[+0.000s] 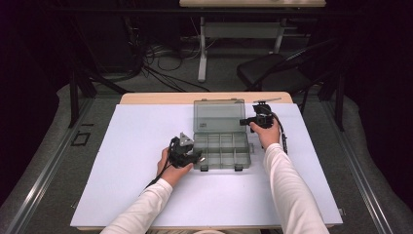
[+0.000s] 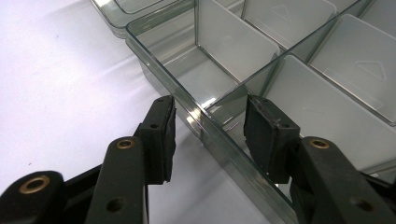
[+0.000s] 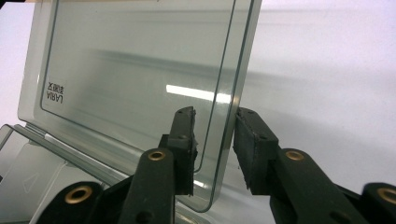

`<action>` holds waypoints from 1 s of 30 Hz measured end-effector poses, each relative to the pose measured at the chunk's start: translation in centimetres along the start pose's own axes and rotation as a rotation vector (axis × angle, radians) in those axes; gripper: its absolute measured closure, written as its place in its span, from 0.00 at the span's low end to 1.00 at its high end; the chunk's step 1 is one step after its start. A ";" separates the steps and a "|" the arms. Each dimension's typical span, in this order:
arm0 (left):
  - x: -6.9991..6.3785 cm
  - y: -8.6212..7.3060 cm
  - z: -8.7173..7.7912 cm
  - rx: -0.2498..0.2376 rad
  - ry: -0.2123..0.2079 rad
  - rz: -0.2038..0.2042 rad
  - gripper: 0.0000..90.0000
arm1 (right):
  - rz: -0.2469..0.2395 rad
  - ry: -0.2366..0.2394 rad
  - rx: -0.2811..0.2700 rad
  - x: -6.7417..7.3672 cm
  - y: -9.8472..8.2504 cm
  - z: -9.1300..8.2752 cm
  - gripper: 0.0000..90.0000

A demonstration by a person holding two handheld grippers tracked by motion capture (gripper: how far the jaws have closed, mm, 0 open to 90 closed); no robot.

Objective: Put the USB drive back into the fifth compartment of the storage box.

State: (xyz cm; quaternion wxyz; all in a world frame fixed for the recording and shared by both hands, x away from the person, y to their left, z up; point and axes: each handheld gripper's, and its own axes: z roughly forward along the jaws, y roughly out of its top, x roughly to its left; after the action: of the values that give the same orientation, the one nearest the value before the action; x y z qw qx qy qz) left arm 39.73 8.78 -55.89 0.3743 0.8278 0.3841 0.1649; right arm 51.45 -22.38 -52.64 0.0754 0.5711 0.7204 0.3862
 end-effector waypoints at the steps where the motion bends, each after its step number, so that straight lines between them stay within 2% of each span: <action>1: 0.0 0.0 0.0 0.000 0.000 0.000 0.60 | 0.006 0.000 -0.002 0.0 0.0 0.0 0.78; 11: 0.0 0.0 0.0 0.001 0.002 -0.002 0.60 | -0.013 0.029 -0.023 -0.4 0.0 -0.6 0.85; 13: 0.0 0.0 0.0 0.001 0.003 -0.003 0.60 | -0.019 0.019 -0.019 -0.4 0.0 -0.8 0.88; 21: 0.0 0.0 0.0 0.002 0.002 -0.006 0.60 | -0.019 0.039 -0.038 -0.6 0.0 -0.9 0.91; 24: 0.0 0.0 0.0 0.001 0.002 -0.006 0.60 | -0.022 0.055 -0.052 -0.8 -0.1 -1.1 0.93; 30: 0.1 0.0 0.0 0.004 -0.005 -0.012 0.60 | -0.033 0.060 -0.086 -0.8 -0.5 -1.3 0.93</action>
State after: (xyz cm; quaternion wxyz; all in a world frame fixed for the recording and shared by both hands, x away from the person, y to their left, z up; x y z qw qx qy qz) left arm 39.78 8.82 -55.84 0.3747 0.8264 0.3886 0.1599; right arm 50.60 -23.72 -52.37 0.0847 0.5435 0.7144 0.4325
